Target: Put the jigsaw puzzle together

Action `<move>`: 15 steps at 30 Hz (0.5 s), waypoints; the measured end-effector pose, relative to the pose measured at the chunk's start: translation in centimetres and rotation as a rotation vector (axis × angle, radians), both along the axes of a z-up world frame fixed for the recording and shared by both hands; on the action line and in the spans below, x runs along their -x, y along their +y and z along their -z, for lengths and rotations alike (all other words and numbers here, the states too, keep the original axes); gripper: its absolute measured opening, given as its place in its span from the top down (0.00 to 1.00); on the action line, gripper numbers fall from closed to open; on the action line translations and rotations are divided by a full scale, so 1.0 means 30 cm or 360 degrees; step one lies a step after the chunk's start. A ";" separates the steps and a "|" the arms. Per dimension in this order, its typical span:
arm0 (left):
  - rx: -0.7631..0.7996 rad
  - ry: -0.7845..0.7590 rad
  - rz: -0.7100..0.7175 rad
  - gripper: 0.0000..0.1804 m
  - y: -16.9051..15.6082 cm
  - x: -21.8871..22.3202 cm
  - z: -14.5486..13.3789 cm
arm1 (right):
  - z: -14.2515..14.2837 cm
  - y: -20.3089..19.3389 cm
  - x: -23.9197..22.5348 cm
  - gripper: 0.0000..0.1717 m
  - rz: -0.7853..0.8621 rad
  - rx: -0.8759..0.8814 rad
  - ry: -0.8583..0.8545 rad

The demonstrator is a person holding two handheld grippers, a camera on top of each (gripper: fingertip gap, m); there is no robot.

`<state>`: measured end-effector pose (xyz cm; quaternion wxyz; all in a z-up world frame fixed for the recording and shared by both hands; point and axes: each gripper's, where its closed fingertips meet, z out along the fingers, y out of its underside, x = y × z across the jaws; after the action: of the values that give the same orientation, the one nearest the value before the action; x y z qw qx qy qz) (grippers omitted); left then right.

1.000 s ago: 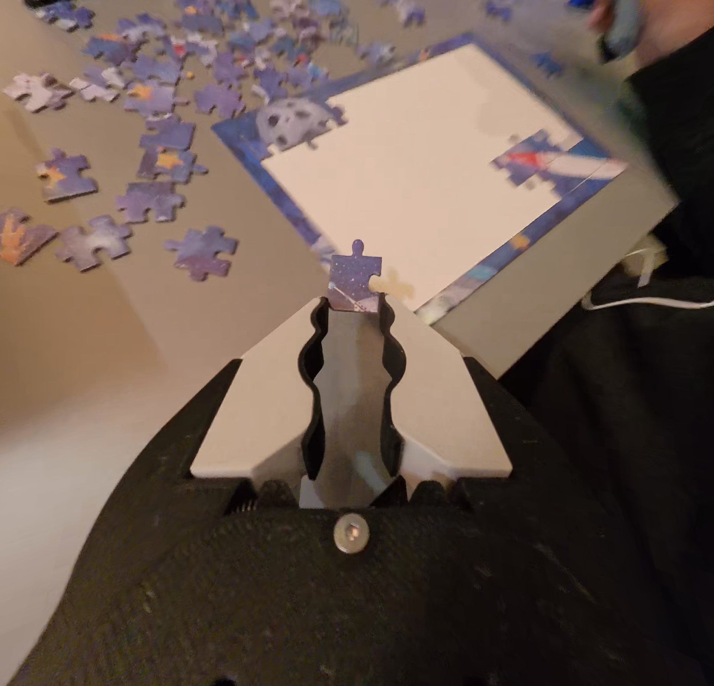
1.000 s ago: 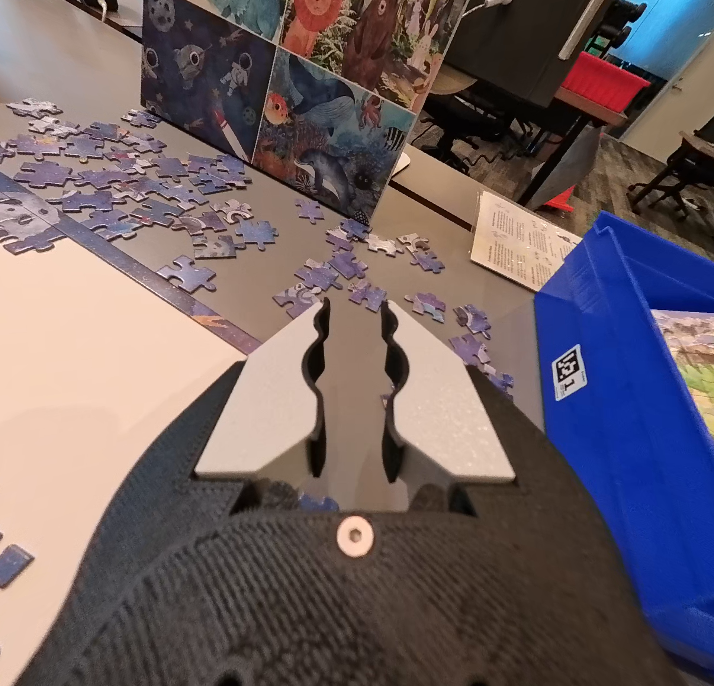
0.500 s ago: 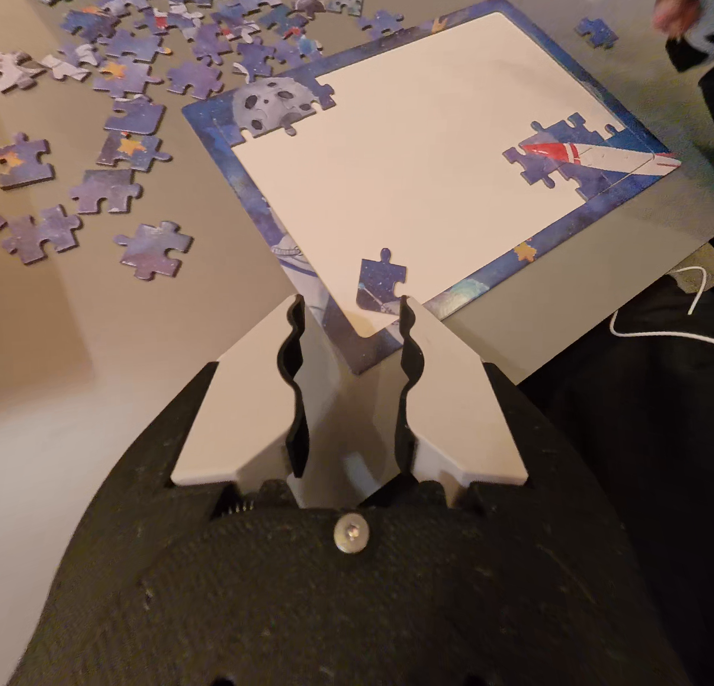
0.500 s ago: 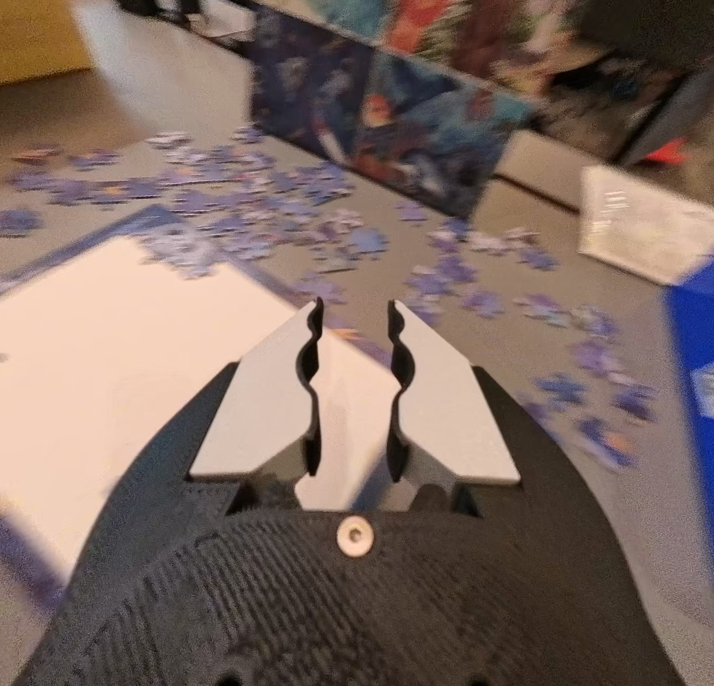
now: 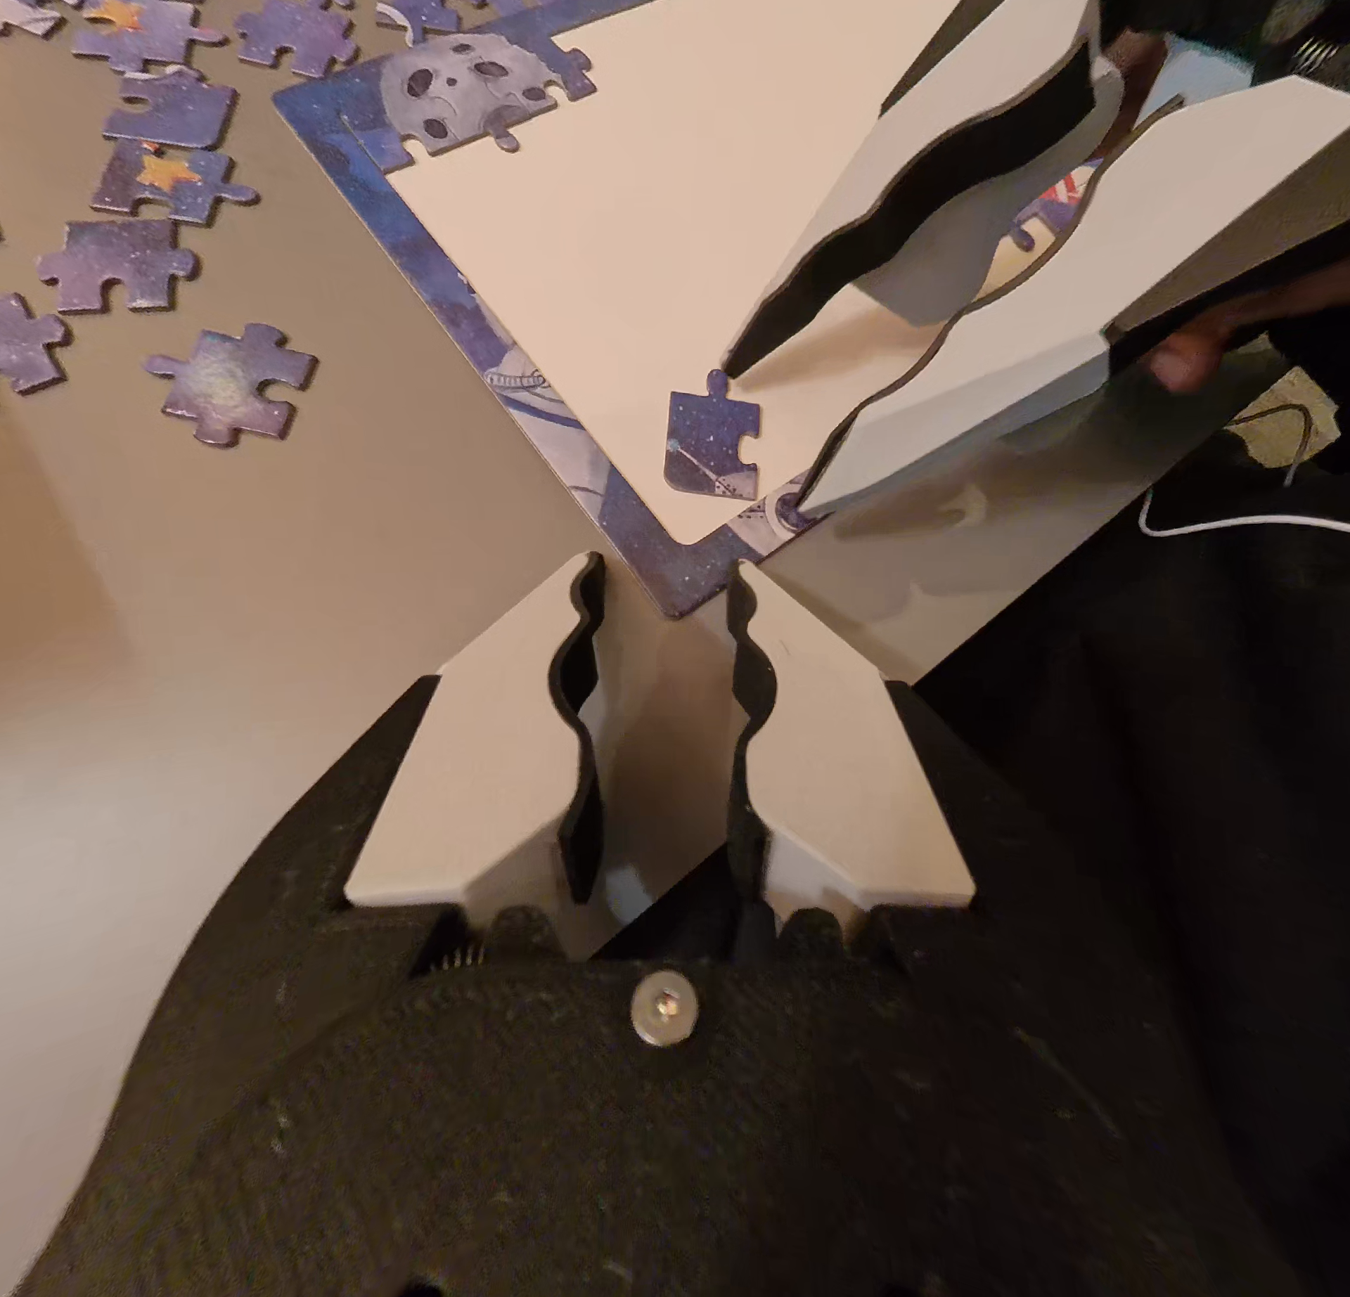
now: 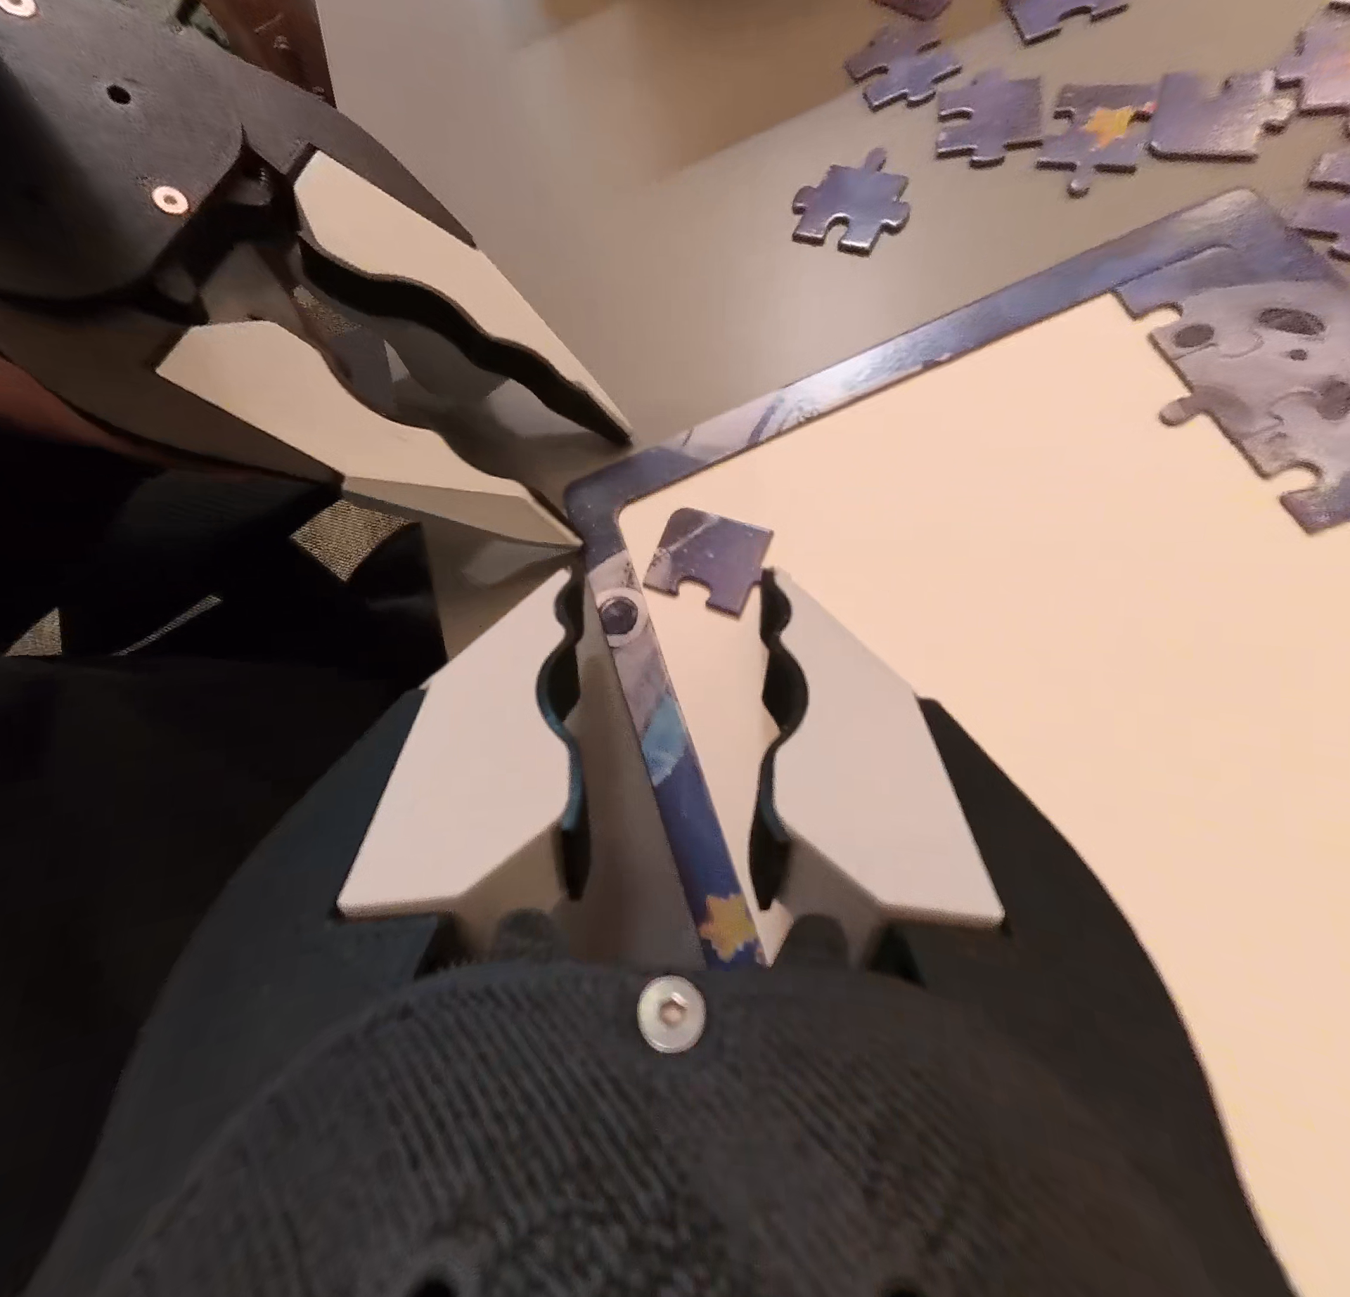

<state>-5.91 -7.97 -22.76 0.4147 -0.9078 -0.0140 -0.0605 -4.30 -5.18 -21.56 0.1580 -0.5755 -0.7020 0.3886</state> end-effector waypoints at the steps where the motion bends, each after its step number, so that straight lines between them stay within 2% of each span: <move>1: -0.0010 -0.0011 0.0002 0.83 0.000 -0.003 0.000 | 0.008 -0.003 0.004 0.72 -0.0007 -0.0018 -0.0016; 9: -0.0040 0.0029 -0.0004 0.88 0.002 0.005 -0.002 | 0.018 0.000 0.034 0.72 -0.0061 0.0018 -0.0054; 15: -0.0064 0.0049 -0.0006 0.91 0.007 0.010 -0.004 | 0.006 -0.047 0.053 0.65 -0.0192 0.0133 -0.0012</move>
<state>-6.20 -7.76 -22.66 0.4331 -0.9001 -0.0082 -0.0459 -5.89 -6.58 -21.73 0.1074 -0.5397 -0.7192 0.4241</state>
